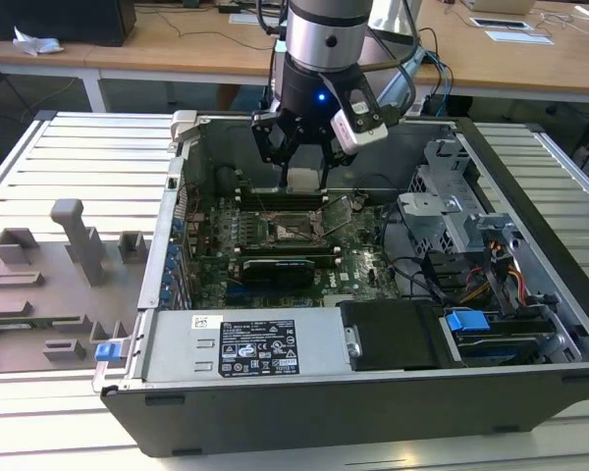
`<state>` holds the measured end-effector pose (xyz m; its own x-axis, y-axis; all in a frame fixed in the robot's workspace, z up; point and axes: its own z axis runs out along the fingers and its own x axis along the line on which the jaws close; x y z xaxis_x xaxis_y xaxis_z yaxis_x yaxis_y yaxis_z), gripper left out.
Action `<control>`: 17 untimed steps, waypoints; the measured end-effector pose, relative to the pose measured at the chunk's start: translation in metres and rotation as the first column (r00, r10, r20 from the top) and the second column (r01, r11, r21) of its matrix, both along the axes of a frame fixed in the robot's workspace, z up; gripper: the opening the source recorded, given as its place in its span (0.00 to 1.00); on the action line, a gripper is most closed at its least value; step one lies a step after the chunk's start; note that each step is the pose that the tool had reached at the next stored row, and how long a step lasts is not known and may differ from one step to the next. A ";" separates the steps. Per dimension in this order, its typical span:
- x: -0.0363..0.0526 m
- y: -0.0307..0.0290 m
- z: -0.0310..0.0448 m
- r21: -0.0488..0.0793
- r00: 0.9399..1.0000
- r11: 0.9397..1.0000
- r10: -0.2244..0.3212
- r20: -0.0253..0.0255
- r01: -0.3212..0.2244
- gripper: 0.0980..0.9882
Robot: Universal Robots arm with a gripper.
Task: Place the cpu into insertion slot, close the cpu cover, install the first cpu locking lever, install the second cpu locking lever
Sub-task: 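Place the cpu into insertion slot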
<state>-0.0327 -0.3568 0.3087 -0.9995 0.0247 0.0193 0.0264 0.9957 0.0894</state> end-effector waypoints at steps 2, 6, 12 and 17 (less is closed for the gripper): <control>0.0000 0.0000 -0.0024 0.000 1.000 1.000 0.000 0.000 0.000 0.50; 0.0000 0.0000 -0.0059 0.000 1.000 1.000 0.000 0.000 0.000 0.50; 0.0000 0.0000 -0.0108 0.000 1.000 1.000 0.000 0.000 0.000 0.50; 0.0000 0.0000 -0.0164 0.000 1.000 1.000 0.000 0.000 0.000 0.50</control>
